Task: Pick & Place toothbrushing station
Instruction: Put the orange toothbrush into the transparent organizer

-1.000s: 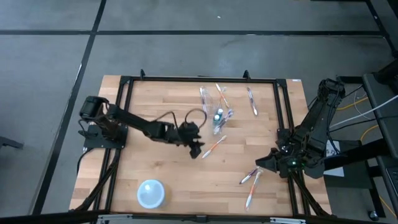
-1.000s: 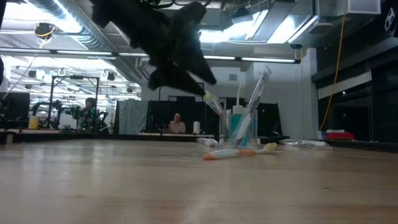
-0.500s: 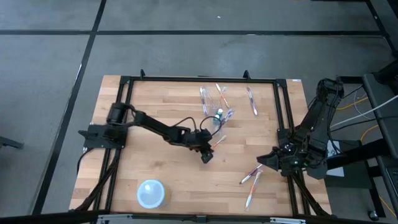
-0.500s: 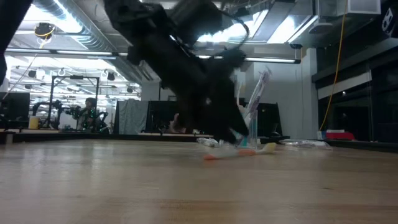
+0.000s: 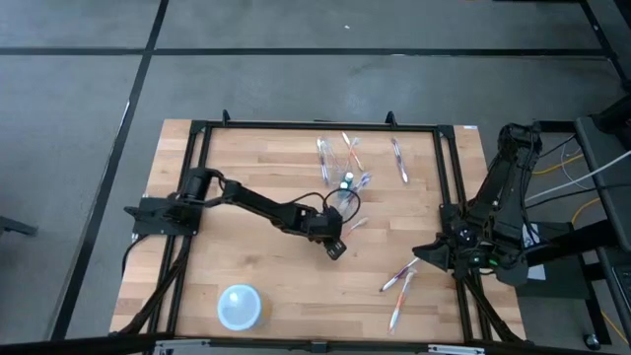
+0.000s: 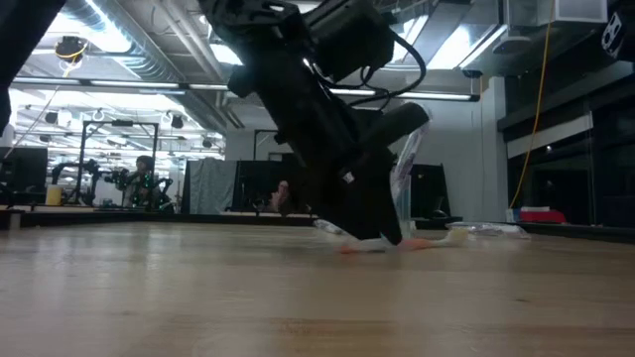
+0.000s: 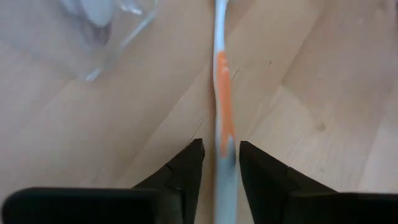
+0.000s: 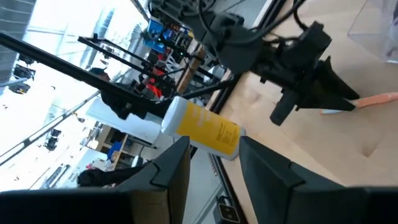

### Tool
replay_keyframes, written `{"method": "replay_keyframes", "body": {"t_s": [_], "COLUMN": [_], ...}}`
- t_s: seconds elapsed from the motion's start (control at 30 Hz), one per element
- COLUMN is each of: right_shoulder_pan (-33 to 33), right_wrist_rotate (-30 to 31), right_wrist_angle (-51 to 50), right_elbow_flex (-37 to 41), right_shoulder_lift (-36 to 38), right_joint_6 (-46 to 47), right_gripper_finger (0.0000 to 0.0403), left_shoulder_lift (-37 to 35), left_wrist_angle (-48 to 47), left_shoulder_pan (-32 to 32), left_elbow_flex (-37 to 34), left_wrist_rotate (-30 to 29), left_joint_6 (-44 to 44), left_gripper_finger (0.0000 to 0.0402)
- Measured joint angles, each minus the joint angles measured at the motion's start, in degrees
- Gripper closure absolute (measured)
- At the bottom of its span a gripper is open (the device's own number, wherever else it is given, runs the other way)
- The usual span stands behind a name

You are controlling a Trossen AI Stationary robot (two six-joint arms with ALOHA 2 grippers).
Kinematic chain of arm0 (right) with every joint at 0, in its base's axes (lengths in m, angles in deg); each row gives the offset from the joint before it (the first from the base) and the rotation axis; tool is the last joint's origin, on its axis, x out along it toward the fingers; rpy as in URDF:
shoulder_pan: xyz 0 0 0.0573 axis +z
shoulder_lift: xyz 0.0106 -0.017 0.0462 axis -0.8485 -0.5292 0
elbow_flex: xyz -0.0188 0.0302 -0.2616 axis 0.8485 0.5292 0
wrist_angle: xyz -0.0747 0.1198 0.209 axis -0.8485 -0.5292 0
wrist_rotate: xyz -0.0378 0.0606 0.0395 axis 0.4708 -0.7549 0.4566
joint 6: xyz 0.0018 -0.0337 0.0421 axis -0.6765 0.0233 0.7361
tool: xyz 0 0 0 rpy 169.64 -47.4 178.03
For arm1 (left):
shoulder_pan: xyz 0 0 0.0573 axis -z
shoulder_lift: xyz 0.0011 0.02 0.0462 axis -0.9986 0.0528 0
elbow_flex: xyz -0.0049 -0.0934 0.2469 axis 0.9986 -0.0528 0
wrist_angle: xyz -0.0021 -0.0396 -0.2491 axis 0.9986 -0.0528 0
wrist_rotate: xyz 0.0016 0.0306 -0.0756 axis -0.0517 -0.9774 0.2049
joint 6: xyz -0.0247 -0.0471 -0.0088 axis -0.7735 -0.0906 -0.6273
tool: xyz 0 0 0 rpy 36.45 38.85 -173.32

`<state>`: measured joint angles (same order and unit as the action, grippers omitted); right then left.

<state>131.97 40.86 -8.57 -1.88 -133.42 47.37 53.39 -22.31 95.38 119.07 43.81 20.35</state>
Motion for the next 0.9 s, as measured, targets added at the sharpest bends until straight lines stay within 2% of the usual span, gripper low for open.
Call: {"method": "replay_keyframes", "body": {"t_s": [0.1,0.2,0.3,0.37,0.57,0.7,0.8,0.9], "right_shoulder_pan": [0.6,1.0,1.0,1.0,1.0,1.0,1.0,1.0], "right_wrist_rotate": [1.7,2.6,2.7,2.8,4.1,4.3,5.1,5.2], "right_wrist_angle": [0.0,0.3,2.3,3.9,5.2,6.8,8.2,10.0], "right_elbow_flex": [0.0,0.0,0.0,0.0,0.0,0.0,0.0,0.0], "right_shoulder_lift": [0.0,0.0,-0.2,-0.3,-1.3,-3.2,-5.0,-6.9], "right_joint_6": [0.0,-0.2,-1.6,-3.1,-4.8,-4.6,-4.0,-3.9], "right_gripper_finger": [0.0261,0.0261,0.0261,0.0261,0.0261,0.0261,0.0261,0.0261], "left_shoulder_lift": [-0.1,-0.7,-2.4,-3.6,-8.1,-12.5,-16.0,-17.7], "left_wrist_angle": [-2.0,-3.9,-9.8,-14.4,-29.9,-34.0,-36.1,-37.8], "left_shoulder_pan": [0.9,1.3,2.8,3.8,8.3,12.8,15.2,15.3], "left_elbow_flex": [0.0,0.0,0.0,0.0,-1.3,-3.9,-4.2,-5.0], "left_wrist_rotate": [-0.5,1.5,3.5,3.0,-3.7,-8.5,-10.8,-13.1], "left_joint_6": [-2.4,-5.9,-7.6,-7.6,-11.2,-16.4,-19.1,-19.2], "left_gripper_finger": [0.0337,0.0379,0.0389,0.0390,0.0393,0.0394,0.0367,0.0321]}}
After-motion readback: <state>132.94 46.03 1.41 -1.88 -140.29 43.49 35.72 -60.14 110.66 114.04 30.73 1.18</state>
